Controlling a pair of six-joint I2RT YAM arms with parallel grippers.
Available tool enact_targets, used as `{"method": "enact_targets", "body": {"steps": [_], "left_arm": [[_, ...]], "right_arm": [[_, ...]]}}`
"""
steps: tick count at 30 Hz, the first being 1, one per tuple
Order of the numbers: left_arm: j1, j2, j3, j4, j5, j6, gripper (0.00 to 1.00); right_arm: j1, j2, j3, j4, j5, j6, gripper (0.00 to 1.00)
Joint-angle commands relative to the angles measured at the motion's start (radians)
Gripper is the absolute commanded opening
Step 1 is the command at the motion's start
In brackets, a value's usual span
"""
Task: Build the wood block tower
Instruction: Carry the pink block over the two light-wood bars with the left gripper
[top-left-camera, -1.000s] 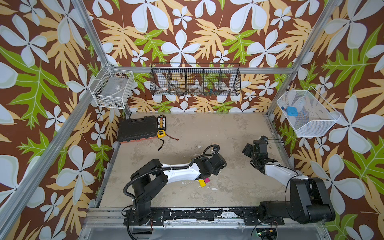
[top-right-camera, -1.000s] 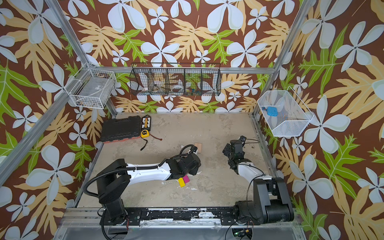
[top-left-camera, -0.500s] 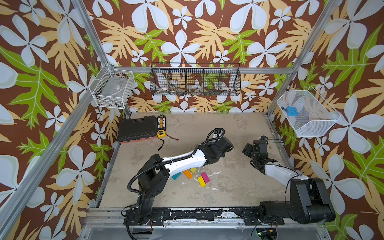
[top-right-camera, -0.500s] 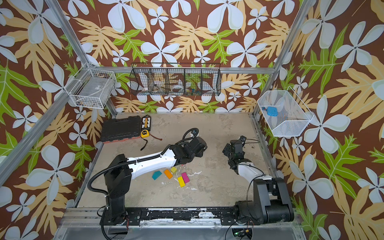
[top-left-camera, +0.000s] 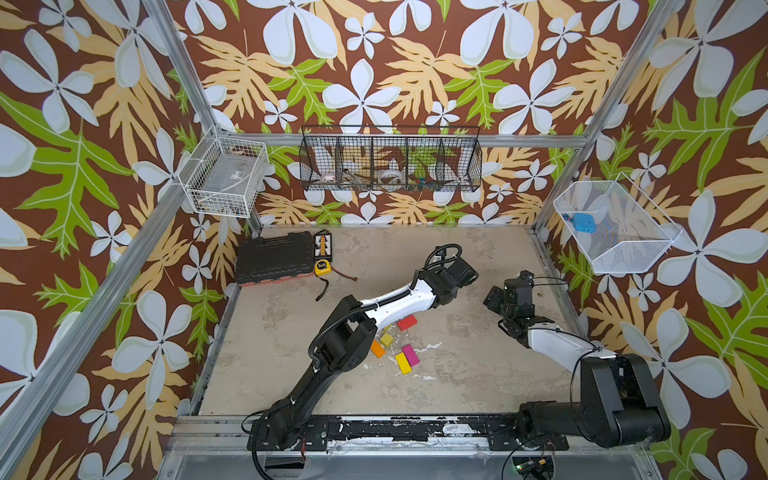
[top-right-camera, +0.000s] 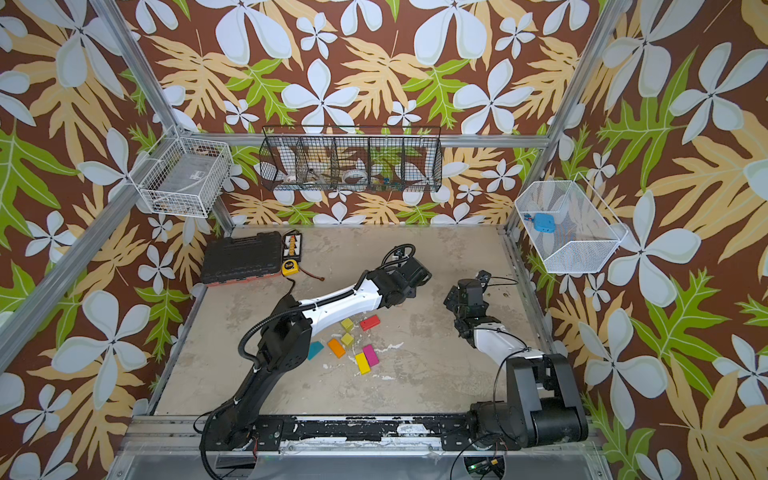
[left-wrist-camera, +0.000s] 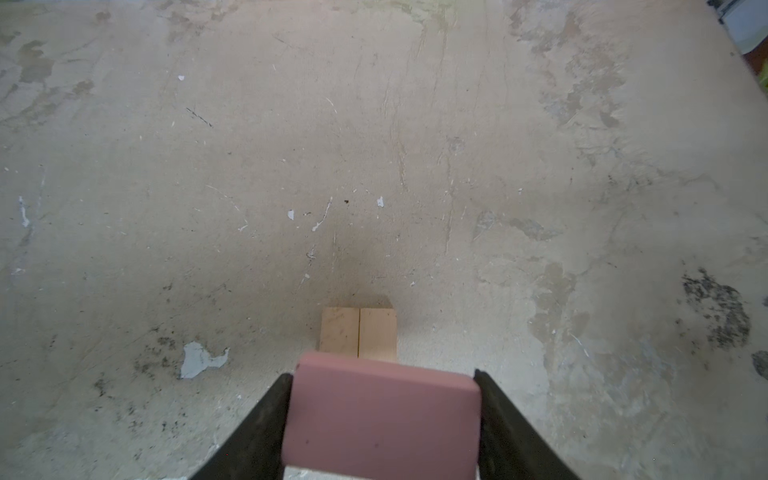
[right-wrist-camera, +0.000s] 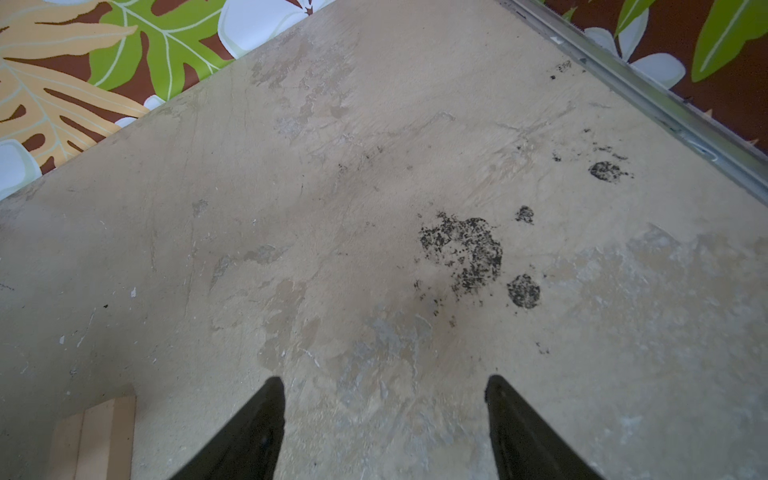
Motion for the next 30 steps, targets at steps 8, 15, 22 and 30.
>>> {"method": "enact_targets", "body": {"steps": [8, 15, 22, 30], "left_arm": [[0.023, 0.082, 0.055, -0.083, -0.059, -0.047, 0.23], [0.026, 0.103, 0.048, -0.083, -0.038, -0.055, 0.23], [0.025, 0.117, 0.049, -0.078, -0.016, -0.059, 0.24], [0.027, 0.139, 0.071, -0.071, 0.015, -0.055, 0.25]], "right_arm": [[0.014, 0.008, 0.013, 0.003, 0.036, -0.003, 0.76], [0.027, 0.017, 0.023, -0.006, 0.051, -0.006, 0.76], [0.03, 0.019, 0.024, -0.008, 0.052, -0.009, 0.76], [0.032, 0.024, 0.03, -0.01, 0.054, -0.009, 0.76]]}}
